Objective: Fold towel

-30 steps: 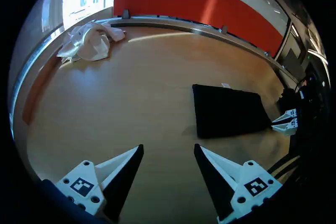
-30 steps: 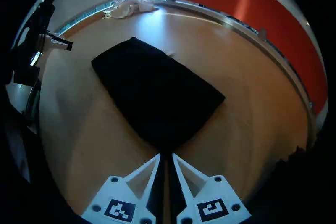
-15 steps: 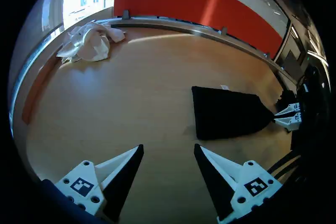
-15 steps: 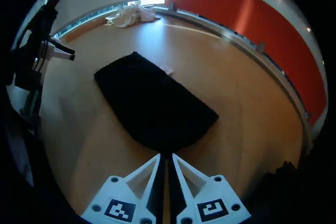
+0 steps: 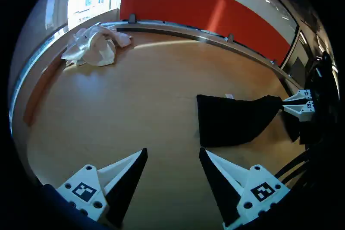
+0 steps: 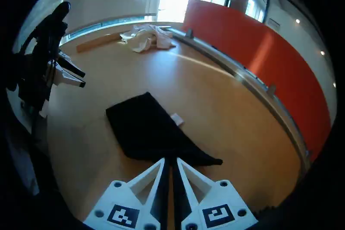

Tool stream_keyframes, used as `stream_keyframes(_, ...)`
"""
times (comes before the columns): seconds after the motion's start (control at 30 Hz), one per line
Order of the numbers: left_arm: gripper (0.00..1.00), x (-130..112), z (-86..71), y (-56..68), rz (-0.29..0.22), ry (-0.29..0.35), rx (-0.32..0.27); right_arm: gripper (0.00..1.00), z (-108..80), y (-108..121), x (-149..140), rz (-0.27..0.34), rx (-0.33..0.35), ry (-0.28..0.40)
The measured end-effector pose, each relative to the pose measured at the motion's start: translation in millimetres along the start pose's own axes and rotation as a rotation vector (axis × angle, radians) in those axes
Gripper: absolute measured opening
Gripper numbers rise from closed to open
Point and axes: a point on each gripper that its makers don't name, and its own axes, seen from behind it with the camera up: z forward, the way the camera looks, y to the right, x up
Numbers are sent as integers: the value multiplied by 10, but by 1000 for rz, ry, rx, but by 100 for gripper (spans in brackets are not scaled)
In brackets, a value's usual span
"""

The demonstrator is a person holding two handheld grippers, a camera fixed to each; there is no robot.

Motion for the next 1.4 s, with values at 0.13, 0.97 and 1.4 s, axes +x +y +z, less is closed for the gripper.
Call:
stream_keyframes(0.13, 89, 22, -41, -10, -4, 8, 1, 4, 9, -44, 206, -29, 12, 27)
stream_keyframes(0.97, 89, 69, -606, -351, -50, 69, 47, 4, 716, -828, 785, -146, 185, 46)
stream_keyframes(1.4, 89, -125, -825, -620, -100, 72, 87, 6, 1334, -1353, 507, -102, 302, -52)
